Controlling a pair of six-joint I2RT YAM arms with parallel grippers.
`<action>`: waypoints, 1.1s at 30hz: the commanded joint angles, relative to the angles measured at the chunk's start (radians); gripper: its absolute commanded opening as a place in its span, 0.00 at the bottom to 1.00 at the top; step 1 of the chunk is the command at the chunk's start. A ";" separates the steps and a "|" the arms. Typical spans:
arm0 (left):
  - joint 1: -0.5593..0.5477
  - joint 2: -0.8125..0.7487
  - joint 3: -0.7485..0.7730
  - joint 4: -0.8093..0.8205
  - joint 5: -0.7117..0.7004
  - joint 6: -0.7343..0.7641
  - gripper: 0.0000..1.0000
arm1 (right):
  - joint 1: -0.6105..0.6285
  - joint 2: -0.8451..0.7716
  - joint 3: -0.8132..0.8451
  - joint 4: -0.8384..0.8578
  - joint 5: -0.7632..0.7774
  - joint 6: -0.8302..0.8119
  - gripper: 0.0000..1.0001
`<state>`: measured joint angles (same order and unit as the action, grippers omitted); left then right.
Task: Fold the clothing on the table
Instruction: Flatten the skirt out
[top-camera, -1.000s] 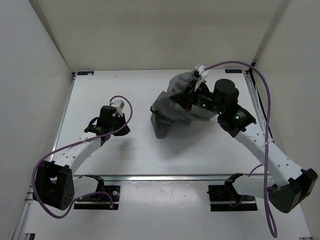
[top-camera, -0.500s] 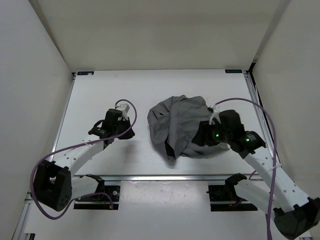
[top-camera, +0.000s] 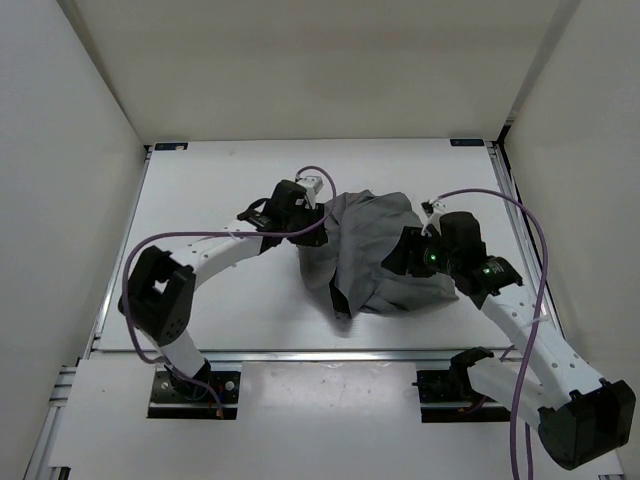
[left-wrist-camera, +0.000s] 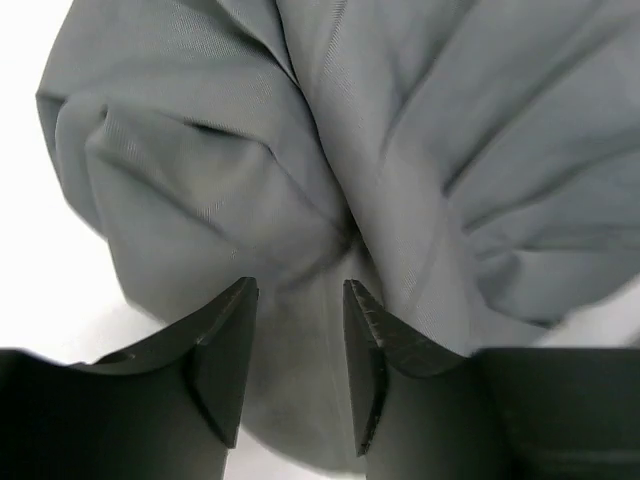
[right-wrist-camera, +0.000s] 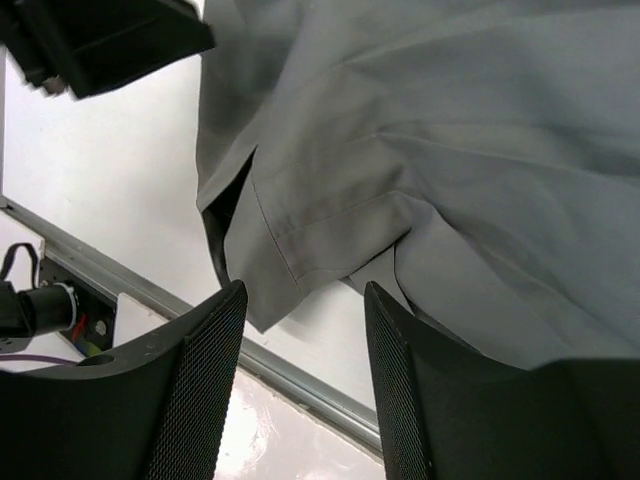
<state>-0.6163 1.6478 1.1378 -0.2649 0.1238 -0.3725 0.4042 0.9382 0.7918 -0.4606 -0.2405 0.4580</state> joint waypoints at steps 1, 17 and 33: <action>-0.025 0.062 0.101 -0.043 -0.071 0.050 0.53 | -0.005 -0.047 -0.069 0.059 -0.043 0.060 0.56; -0.117 0.161 0.211 -0.102 -0.467 0.052 0.59 | 0.005 -0.072 -0.144 0.062 -0.083 0.085 0.55; -0.088 0.162 0.161 -0.031 -0.446 0.032 0.64 | 0.021 -0.045 -0.152 0.099 -0.112 0.102 0.55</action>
<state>-0.7006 1.7943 1.2587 -0.3260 -0.3103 -0.3477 0.4168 0.8921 0.6384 -0.4007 -0.3256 0.5476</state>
